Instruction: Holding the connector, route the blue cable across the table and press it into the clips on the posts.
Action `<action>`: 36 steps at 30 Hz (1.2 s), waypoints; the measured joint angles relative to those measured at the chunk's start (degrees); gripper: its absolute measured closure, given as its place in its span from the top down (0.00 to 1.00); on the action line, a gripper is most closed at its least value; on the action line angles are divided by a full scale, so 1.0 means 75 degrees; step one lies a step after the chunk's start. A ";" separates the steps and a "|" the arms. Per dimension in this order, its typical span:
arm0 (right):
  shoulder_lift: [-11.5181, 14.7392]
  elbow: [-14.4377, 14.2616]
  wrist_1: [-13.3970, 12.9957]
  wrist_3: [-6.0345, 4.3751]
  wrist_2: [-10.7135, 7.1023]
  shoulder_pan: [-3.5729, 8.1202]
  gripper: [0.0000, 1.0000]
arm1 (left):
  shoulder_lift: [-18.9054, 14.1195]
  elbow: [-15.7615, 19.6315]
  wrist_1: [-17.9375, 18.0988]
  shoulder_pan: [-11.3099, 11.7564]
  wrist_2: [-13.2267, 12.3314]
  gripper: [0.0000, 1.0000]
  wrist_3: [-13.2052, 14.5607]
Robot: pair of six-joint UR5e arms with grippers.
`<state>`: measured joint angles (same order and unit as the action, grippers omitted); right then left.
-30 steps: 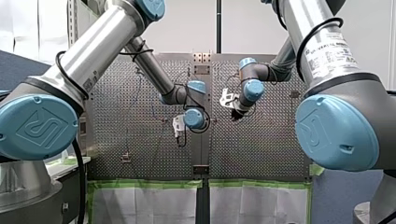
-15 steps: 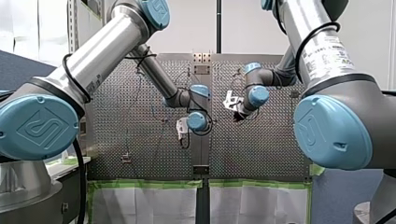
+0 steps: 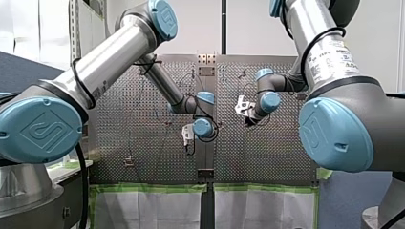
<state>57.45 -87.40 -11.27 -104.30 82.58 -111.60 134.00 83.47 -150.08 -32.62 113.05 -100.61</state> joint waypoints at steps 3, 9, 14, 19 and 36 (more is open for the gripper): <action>-0.0002 0.0043 -0.0002 0.0009 -0.0028 0.0068 0.00 | 0.0050 -0.0212 -0.0089 0.0069 0.0006 0.09 -0.0033; -0.0004 0.0116 0.0013 0.0053 -0.0123 0.0180 0.00 | 0.0062 -0.0578 -0.0365 0.0223 0.0011 0.09 -0.0063; -0.0005 0.0124 0.0028 0.0087 -0.0182 0.0199 0.00 | 0.0061 -0.0598 -0.0686 0.0195 0.0070 0.09 -0.0092; -0.0003 0.0127 0.0055 0.0097 -0.0192 0.0166 0.00 | 0.0060 -0.0460 -0.0986 0.0081 0.0303 0.09 0.0014; 0.0013 0.0127 0.0335 0.0118 -0.0200 0.0045 0.00 | -0.0311 -0.0201 -0.1310 -0.0411 0.0527 0.09 0.0173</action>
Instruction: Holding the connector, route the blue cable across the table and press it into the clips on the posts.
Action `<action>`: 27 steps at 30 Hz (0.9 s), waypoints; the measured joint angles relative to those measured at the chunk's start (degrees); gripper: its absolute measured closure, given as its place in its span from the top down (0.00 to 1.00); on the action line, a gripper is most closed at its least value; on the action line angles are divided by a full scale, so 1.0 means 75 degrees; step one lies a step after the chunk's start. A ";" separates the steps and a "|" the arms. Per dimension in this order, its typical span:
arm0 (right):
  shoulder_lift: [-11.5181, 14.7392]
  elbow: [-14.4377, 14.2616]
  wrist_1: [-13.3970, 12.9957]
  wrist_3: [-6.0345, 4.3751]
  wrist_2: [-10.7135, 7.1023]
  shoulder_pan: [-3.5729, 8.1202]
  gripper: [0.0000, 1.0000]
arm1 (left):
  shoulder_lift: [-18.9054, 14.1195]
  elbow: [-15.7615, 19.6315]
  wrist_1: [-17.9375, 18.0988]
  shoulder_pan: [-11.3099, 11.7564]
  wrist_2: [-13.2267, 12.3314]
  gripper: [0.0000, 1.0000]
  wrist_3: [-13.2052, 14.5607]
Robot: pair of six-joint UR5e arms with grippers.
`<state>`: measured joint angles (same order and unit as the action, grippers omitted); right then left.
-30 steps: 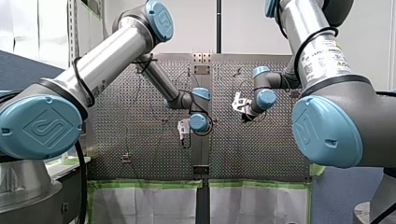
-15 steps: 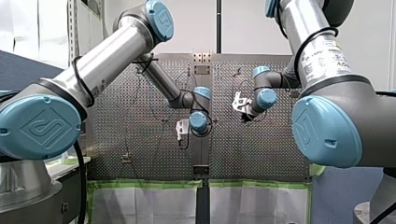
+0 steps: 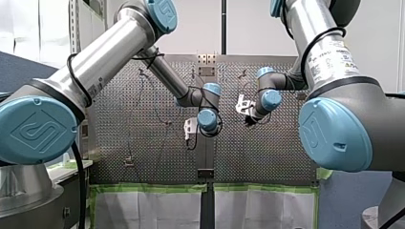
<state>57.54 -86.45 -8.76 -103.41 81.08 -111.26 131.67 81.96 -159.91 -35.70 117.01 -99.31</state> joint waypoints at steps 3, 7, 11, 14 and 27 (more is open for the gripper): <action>0.0002 0.0002 -0.0014 0.0001 0.0005 0.0014 0.00 | 0.0000 0.0001 0.0121 0.0026 -0.0003 0.09 -0.0019; -0.0002 0.0026 -0.0053 0.0009 0.0008 0.0055 0.00 | -0.0002 -0.0017 0.0366 0.0114 0.0005 0.09 -0.0016; -0.0006 0.0100 -0.0080 0.0019 0.0002 0.0098 0.00 | 0.0001 -0.0049 0.0588 0.0237 0.0004 0.09 0.0009; -0.0008 0.0169 -0.0085 0.0025 -0.0015 0.0141 0.00 | 0.0002 -0.0065 0.0673 0.0309 -0.0023 0.09 0.0088; -0.0035 0.0372 -0.0200 0.0028 -0.0046 0.0516 0.00 | 0.0313 -0.0390 0.0702 0.0513 -0.0397 0.07 0.0170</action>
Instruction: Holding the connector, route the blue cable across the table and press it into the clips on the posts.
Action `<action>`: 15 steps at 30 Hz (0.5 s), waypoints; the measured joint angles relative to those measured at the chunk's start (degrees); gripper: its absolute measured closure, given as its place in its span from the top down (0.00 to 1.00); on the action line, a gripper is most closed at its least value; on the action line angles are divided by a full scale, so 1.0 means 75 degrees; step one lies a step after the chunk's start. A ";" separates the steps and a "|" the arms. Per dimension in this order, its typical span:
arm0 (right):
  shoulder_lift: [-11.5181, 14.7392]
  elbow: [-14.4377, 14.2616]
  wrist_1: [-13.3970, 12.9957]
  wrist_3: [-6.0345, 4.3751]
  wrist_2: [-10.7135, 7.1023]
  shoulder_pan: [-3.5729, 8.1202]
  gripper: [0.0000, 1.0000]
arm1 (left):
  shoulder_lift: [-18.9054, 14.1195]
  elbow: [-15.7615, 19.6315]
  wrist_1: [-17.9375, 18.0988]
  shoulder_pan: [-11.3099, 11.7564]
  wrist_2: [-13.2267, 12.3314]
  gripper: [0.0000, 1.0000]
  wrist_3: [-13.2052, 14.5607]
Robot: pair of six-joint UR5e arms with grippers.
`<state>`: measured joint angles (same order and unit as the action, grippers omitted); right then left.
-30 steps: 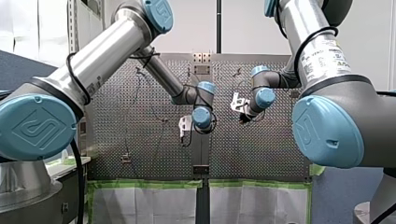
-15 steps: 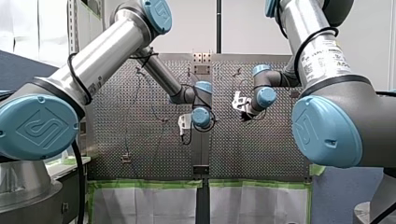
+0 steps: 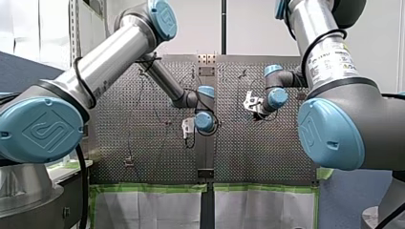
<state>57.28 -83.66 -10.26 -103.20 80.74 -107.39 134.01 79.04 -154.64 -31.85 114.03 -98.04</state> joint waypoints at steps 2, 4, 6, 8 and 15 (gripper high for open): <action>-0.0002 0.0075 0.0000 0.0006 -0.0017 0.0054 0.00 | 0.0135 -0.0137 -0.0039 0.0062 -0.0011 0.07 0.0005; -0.0007 0.0148 -0.0005 0.0019 -0.0032 0.0115 0.00 | 0.0217 -0.0260 -0.0075 0.0147 -0.0001 0.07 0.0028; -0.0022 0.0201 -0.0017 0.0034 -0.0041 0.0174 0.00 | 0.0267 -0.0403 -0.0148 0.0269 0.0002 0.07 0.0092; -0.0041 0.0241 -0.0032 0.0048 -0.0048 0.0228 0.00 | 0.0287 -0.0544 -0.0256 0.0397 0.0013 0.07 0.0147; -0.0085 0.0336 -0.0106 0.0062 -0.0196 0.0419 0.00 | 0.0297 -0.0992 -0.0551 0.0546 0.0034 0.10 0.0222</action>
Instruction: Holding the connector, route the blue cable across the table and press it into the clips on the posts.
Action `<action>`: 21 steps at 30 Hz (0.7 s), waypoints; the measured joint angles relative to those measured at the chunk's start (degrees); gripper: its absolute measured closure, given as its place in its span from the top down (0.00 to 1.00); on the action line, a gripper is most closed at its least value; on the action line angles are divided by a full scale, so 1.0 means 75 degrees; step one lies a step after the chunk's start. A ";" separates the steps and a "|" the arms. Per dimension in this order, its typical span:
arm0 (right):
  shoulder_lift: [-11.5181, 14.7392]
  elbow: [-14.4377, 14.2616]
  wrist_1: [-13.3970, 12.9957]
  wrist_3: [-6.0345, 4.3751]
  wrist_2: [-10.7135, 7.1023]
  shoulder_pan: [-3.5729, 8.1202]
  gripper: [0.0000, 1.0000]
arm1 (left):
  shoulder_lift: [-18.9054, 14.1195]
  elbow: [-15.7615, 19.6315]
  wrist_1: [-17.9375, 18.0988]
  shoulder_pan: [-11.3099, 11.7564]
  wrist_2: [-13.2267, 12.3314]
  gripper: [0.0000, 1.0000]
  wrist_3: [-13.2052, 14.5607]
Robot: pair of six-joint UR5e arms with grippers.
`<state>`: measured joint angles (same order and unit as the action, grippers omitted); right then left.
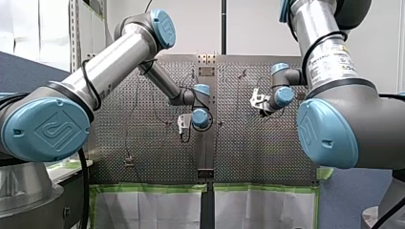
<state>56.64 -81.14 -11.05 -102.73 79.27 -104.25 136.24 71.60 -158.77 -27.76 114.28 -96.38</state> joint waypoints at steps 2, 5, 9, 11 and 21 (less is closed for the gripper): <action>-0.0003 0.0016 0.0000 0.0004 -0.0030 0.0050 0.00 | 0.0001 -0.0088 -0.0022 0.0003 0.0001 0.28 0.0003; -0.0006 0.0026 0.0001 0.0007 -0.0062 0.0094 0.00 | 0.0001 -0.0140 -0.0092 -0.0048 0.0005 0.51 0.0013; -0.0011 0.0027 0.0009 0.0007 -0.0093 0.0116 0.00 | 0.0000 -0.0148 -0.0301 -0.0156 0.0045 0.83 0.0009; -0.0013 0.0028 0.0011 0.0008 -0.0098 0.0119 0.00 | -0.0004 -0.0138 -0.0455 -0.0200 0.0140 0.83 0.0012; -0.0025 0.0029 0.0008 0.0008 -0.0102 0.0185 0.00 | -0.0083 -0.0109 -0.1156 -0.0540 0.0619 1.00 0.0033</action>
<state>56.45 -80.92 -10.99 -102.67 78.51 -102.86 135.61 70.78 -167.44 -31.81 118.93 -96.13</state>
